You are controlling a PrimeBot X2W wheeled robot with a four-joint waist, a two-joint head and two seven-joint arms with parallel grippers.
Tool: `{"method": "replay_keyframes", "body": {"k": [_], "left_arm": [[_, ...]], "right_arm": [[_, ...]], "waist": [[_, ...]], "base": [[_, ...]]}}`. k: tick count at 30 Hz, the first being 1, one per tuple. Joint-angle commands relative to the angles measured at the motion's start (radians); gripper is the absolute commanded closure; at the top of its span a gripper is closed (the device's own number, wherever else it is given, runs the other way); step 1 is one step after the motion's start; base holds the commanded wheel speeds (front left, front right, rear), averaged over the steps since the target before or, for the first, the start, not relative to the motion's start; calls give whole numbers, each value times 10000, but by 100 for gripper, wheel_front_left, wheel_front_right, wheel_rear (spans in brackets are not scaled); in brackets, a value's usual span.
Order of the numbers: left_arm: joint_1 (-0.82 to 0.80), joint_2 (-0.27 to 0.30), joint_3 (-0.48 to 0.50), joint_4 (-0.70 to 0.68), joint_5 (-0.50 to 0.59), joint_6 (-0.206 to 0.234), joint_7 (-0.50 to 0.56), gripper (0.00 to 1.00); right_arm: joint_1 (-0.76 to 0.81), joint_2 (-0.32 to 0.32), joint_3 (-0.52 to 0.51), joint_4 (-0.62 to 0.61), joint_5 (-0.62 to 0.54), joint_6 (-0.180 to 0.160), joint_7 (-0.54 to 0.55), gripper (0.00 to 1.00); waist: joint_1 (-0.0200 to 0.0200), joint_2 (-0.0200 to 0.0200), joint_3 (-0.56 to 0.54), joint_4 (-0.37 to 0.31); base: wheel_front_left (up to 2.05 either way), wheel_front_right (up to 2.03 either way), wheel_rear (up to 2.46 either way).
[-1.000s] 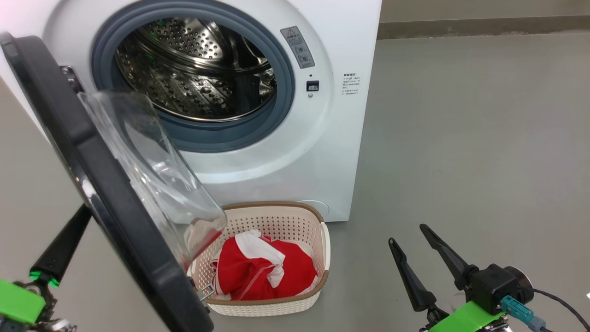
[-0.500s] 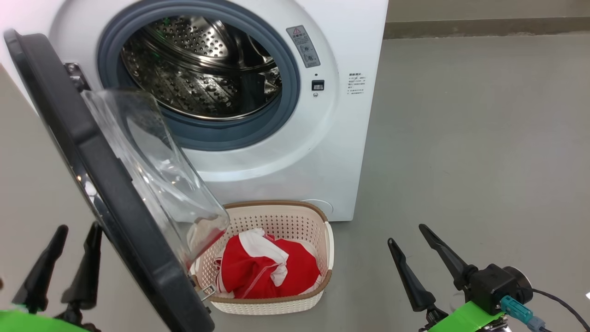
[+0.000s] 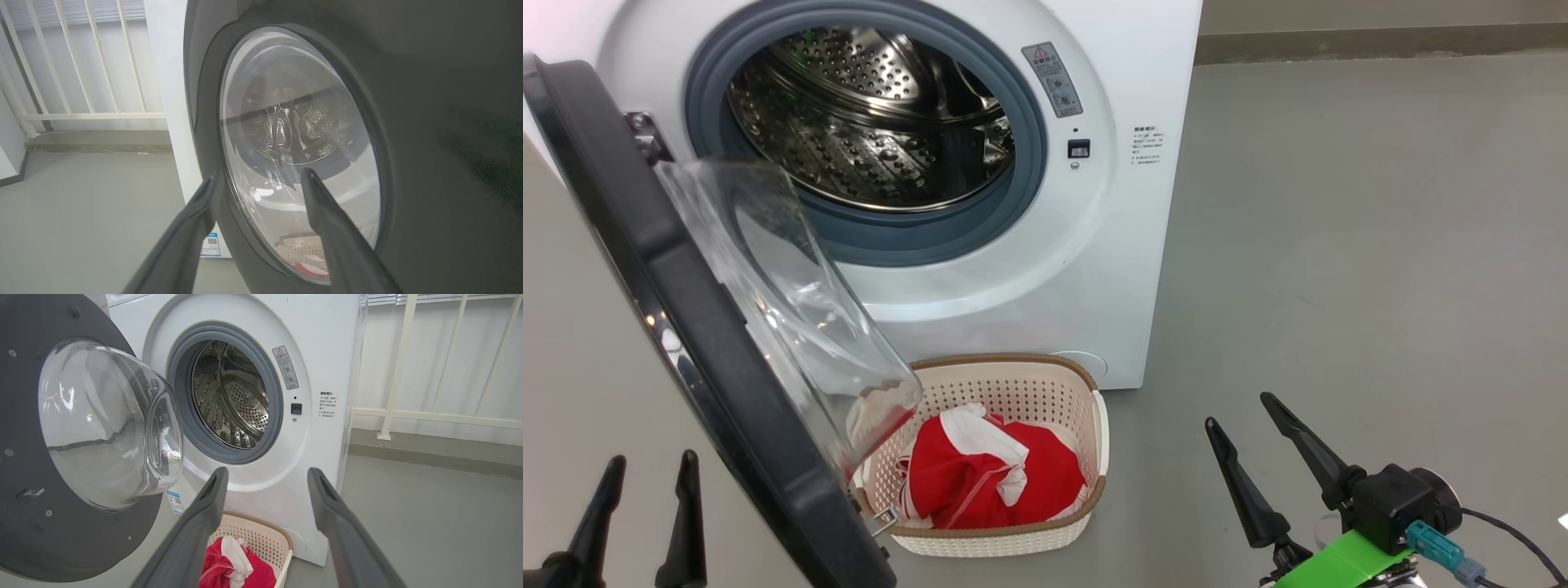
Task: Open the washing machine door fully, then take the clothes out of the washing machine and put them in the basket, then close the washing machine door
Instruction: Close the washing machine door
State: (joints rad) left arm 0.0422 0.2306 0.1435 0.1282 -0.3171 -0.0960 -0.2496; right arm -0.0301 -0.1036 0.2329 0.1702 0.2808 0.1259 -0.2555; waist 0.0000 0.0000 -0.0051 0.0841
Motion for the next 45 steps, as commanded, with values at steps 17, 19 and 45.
{"method": "replay_keyframes", "body": {"k": [17, 19, 45], "left_arm": [[-44, -1345, 1287, -465, 1080, -139, -121, 0], [-38, -1396, 1372, -486, 1150, -165, -121, 0], [-526, -1669, 1370, -365, -41, -334, 15, 100]], "right_arm": [[-449, -8, 56, -262, -77, 48, -63, 0], [-444, 2, 60, -257, -78, 48, -63, 0], [-357, 57, 119, -212, -42, 48, -63, 0]], "waist": [[0, 0, -38, 49], [0, 0, -41, 46], [0, 0, 66, 140]], "base": [[0, 0, 0], [0, 0, 0], [0, 0, 0]]}}
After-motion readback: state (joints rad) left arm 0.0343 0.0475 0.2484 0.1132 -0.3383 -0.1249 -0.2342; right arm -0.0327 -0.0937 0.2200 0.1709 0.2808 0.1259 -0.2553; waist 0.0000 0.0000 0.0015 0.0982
